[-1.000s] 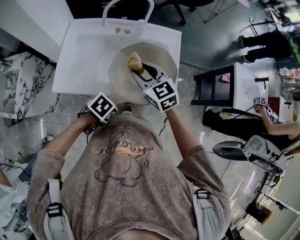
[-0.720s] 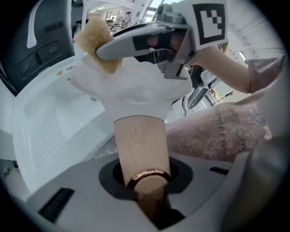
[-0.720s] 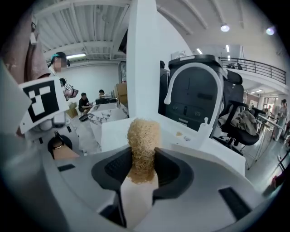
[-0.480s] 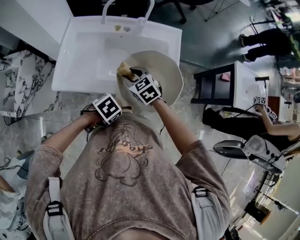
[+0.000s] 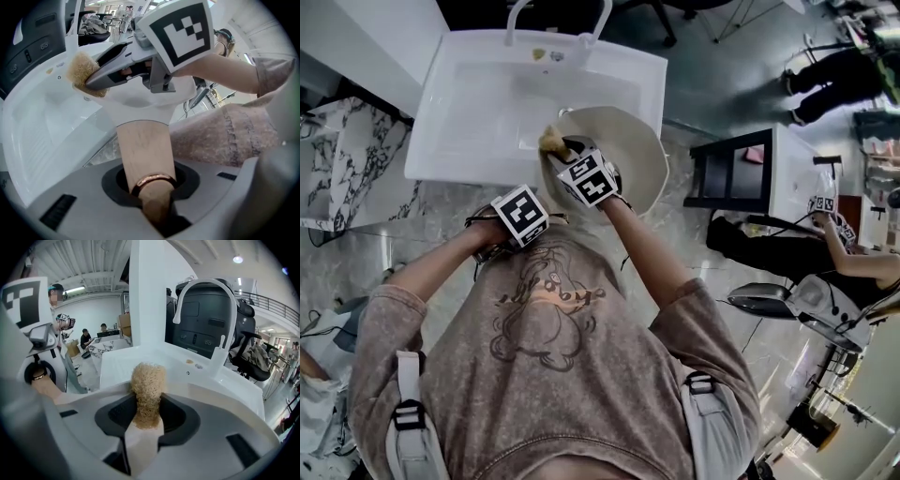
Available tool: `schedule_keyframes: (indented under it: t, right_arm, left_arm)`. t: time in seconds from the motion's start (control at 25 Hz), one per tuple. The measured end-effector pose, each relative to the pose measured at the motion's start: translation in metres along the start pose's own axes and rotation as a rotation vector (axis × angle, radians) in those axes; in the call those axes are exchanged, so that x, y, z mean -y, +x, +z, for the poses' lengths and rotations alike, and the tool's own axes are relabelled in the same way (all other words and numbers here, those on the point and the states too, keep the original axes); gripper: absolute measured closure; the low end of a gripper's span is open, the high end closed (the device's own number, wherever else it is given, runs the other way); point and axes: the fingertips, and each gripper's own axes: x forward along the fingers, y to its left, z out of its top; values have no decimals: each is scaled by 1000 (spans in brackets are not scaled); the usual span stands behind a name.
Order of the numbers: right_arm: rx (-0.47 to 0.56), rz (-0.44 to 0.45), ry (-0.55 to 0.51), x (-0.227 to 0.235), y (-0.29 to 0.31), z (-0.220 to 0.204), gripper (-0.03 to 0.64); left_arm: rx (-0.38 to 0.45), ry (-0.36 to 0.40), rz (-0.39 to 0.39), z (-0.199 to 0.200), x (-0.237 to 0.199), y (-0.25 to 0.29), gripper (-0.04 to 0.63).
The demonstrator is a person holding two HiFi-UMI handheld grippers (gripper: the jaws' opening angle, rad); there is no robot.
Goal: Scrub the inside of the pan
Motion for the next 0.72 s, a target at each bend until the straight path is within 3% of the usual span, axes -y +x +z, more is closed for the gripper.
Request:
schedule_keyframes:
  t: [0.12, 0.36, 0.72]
  right_arm:
    - [21, -15, 17, 4, 1, -2, 460]
    - [48, -44, 24, 11, -2, -2, 460]
    - [-10, -126, 51, 45, 15, -10, 460]
  left_arm:
    - [8, -12, -32, 4, 4, -3, 485]
    - [-18, 19, -5, 5, 1, -4, 488]
    - [-32, 8, -32, 6, 3, -5, 488]
